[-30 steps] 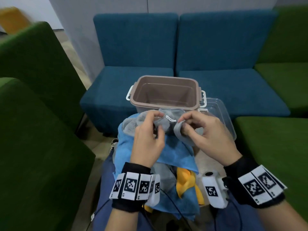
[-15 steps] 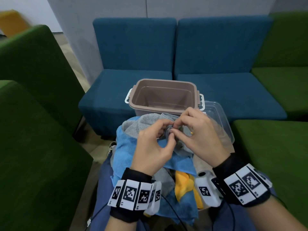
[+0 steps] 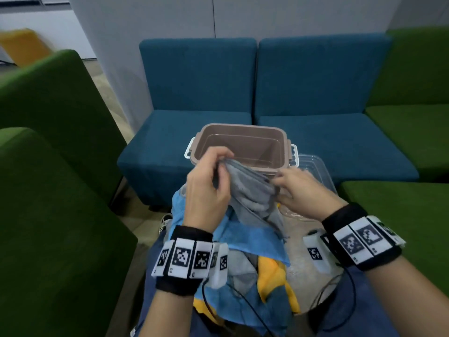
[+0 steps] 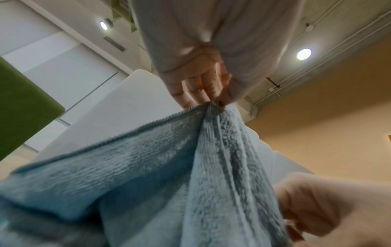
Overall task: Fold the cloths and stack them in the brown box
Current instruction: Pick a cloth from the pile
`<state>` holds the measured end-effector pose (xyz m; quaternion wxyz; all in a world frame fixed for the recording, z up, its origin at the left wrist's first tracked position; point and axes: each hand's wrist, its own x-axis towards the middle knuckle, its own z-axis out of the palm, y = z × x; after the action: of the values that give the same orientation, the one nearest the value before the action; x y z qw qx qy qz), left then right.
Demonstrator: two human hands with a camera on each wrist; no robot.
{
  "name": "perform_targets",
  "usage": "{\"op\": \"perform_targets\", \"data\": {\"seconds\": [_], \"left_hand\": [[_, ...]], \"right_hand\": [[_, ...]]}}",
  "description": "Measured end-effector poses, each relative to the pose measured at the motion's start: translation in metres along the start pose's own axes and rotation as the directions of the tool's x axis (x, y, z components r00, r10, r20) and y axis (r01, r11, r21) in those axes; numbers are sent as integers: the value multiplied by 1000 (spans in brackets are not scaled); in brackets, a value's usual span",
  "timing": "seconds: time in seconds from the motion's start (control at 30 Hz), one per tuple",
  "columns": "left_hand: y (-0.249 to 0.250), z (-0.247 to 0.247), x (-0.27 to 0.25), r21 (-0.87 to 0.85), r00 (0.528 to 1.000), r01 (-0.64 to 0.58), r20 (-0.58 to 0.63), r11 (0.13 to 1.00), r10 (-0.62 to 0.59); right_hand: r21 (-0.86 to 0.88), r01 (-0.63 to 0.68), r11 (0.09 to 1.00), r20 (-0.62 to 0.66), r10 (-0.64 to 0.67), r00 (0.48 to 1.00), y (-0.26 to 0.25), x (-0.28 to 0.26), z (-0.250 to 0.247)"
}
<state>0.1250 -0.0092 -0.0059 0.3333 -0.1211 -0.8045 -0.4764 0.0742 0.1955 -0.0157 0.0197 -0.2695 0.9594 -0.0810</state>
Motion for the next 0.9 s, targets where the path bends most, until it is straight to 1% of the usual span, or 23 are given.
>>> {"op": "perform_targets", "data": {"seconds": [0.07, 0.1, 0.2, 0.23, 0.27, 0.3, 0.33, 0.37, 0.4, 0.43, 0.47, 0.53, 0.57, 0.67, 0.7, 0.77, 0.8, 0.87, 0.9], "left_hand": [[-5, -5, 17, 31, 999, -15, -34, 999, 16], [-7, -7, 25, 47, 999, -32, -24, 998, 33], [-8, -12, 44, 91, 996, -94, 12, 991, 93], [-8, -15, 51, 97, 994, -106, -4, 990, 107], [-7, -18, 58, 98, 992, -115, -36, 988, 119], [-5, -22, 66, 97, 988, -126, -78, 987, 134], [-1, -27, 75, 93, 980, -145, -121, 985, 156], [3, -32, 83, 90, 971, -169, -153, 982, 181], [8, -36, 91, 90, 963, -194, -172, 977, 207], [13, -39, 98, 100, 957, -213, -180, 972, 228], [17, -41, 105, 114, 953, -226, -180, 967, 244], [23, -42, 114, 117, 951, -236, -176, 965, 254], [25, -42, 117, 101, 952, -236, -174, 967, 250], [30, -39, 119, 41, 959, -224, -171, 974, 228], [31, -38, 118, 20, 959, -215, -182, 976, 215], [35, -36, 116, -39, 962, -195, -200, 980, 184], [36, -35, 114, -59, 964, -191, -201, 980, 176], [39, -36, 112, -65, 963, -199, -201, 978, 182], [40, -36, 112, -71, 962, -201, -200, 977, 183]], "right_hand": [[-19, -108, 994, -126, 105, 986, 8, 7, -12], [-41, -136, 990, -156, 128, 979, 10, 10, -20], [-141, -164, 976, -157, 142, 977, 12, 19, -43], [-147, -164, 975, -196, 134, 971, 12, 21, -53], [-138, -165, 977, -277, 122, 953, 11, 22, -65], [-116, -154, 981, -396, 97, 913, 11, 22, -78], [-87, -134, 987, -529, 68, 846, 10, 22, -92], [-49, -96, 994, -649, 42, 760, 9, 20, -106], [-4, -35, 999, -739, 21, 673, 7, 18, -119], [39, 35, 999, -795, 10, 607, 6, 17, -130], [77, 93, 993, -817, 10, 576, 5, 17, -138], [128, 135, 982, -818, 27, 575, 4, 17, -148], [136, 143, 980, -827, 33, 561, 4, 16, -151], [132, 166, 977, -895, 46, 443, 2, 12, -159], [133, 166, 977, -899, 48, 435, 1, 11, -160], [144, 154, 977, -888, 59, 457, 1, 10, -160], [150, 150, 977, -889, 67, 452, 1, 9, -159], [184, 164, 969, -903, 101, 417, 2, 8, -157], [215, 185, 959, -902, 123, 414, 3, 8, -155]]}}
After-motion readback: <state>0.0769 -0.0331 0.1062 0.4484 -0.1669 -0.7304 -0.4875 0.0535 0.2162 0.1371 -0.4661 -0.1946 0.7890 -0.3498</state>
